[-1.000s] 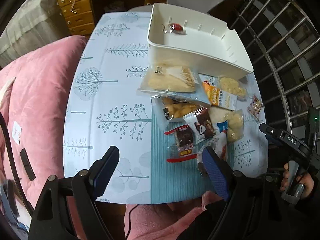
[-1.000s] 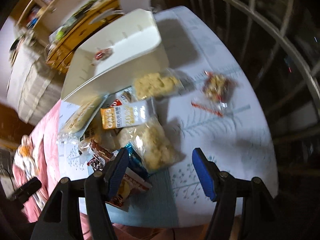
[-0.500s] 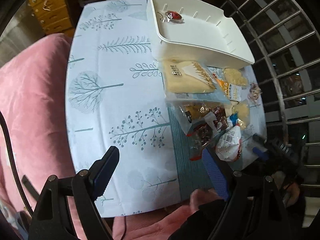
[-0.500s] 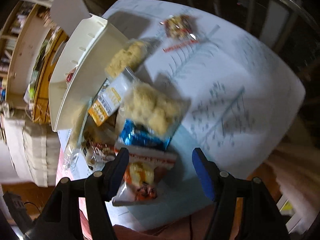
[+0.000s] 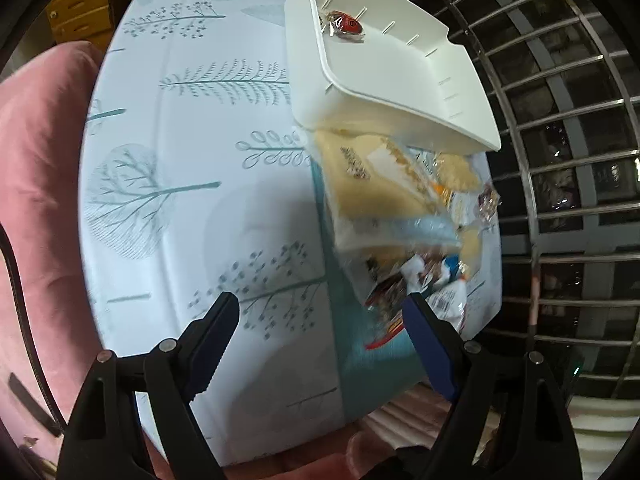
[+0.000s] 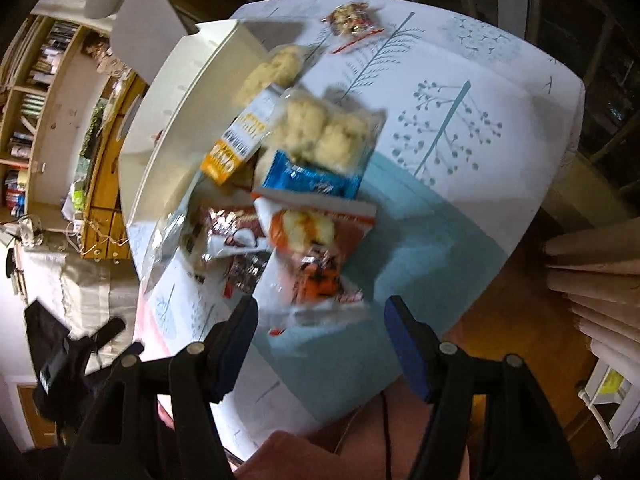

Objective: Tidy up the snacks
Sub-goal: 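Move the left tool down to the bread loaf bag beside the tray, then close the left tool on the bread bag while the right tool grasps the apple-print pastry bag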

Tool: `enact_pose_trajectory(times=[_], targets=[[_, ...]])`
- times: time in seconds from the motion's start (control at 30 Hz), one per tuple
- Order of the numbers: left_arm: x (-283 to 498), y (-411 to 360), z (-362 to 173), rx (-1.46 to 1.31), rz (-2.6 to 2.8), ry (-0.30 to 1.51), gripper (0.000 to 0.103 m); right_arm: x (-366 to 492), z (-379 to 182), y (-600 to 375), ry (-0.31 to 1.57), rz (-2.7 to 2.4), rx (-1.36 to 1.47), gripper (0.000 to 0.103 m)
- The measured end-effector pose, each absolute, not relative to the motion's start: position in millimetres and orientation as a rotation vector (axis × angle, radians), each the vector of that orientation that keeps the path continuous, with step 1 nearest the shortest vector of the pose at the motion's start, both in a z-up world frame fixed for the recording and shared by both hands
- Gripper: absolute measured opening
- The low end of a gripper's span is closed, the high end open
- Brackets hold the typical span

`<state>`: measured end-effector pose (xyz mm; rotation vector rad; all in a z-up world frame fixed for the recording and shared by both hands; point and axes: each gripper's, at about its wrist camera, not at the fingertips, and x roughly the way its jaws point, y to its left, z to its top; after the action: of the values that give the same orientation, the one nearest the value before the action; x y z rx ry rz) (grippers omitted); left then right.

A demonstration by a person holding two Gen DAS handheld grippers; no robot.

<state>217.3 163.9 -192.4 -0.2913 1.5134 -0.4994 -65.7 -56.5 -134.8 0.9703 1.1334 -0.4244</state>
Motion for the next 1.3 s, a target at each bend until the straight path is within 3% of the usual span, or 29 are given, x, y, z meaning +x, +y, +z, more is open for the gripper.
enact_pose_trajectory(times=[0.23, 0.6, 1.03, 1.2, 1.3], targets=[[243, 150, -208, -0.362, -0.537, 1.493, 0.082, -56, -143, -47, 1.149, -0.376, 0.942, 0.070], [269, 137, -260, -0.523, -0.496, 1.607, 0.082, -27, -170, -54, 1.223, -0.374, 0.934, 0.075], [289, 115, -291, -0.706, -0.428, 1.667, 0.082, 19, -200, -86, 1.403, -0.312, 0.993, 0.076], [292, 110, -296, -0.758, -0.411, 1.669, 0.073, 33, -204, -106, 1.439, -0.303, 1.074, 0.077], [294, 107, -297, -0.792, -0.405, 1.661, 0.066, 40, -207, -118, 1.453, -0.304, 1.143, 0.084]])
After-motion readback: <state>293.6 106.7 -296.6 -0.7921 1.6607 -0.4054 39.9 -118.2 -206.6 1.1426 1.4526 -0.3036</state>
